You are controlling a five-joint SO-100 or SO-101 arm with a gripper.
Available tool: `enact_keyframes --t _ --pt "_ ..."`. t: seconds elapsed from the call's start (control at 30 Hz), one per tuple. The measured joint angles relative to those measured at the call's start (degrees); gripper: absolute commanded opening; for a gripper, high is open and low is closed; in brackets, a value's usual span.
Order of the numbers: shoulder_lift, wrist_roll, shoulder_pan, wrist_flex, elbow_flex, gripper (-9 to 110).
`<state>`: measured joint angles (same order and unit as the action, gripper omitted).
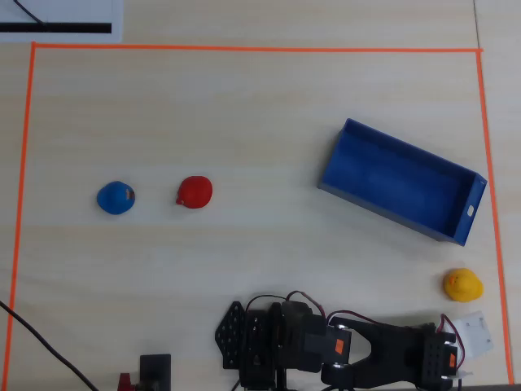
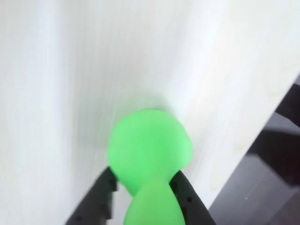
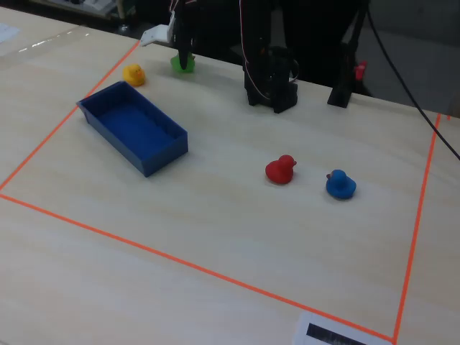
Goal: Grasp green duck and put it into box.
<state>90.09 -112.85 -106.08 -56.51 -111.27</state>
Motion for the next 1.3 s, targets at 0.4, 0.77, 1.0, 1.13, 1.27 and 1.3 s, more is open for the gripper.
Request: enact_keyframes --t 0.4,0.77,1.0,1.13,1.27,1.3 --pt "4.9 0.5 2.7 -0.1 0.0 0" --pt "16.3 16.8 22.3 -0.4 5.4 0" --pt "11.2 30.2 42.1 -3.1 21.4 0" --pt "5.5 32.9 51.3 -1.7 26.0 0" --pt "1.6 32.9 53.8 -1.5 25.7 0" --pt "0.9 32.9 53.8 -1.4 25.0 0"
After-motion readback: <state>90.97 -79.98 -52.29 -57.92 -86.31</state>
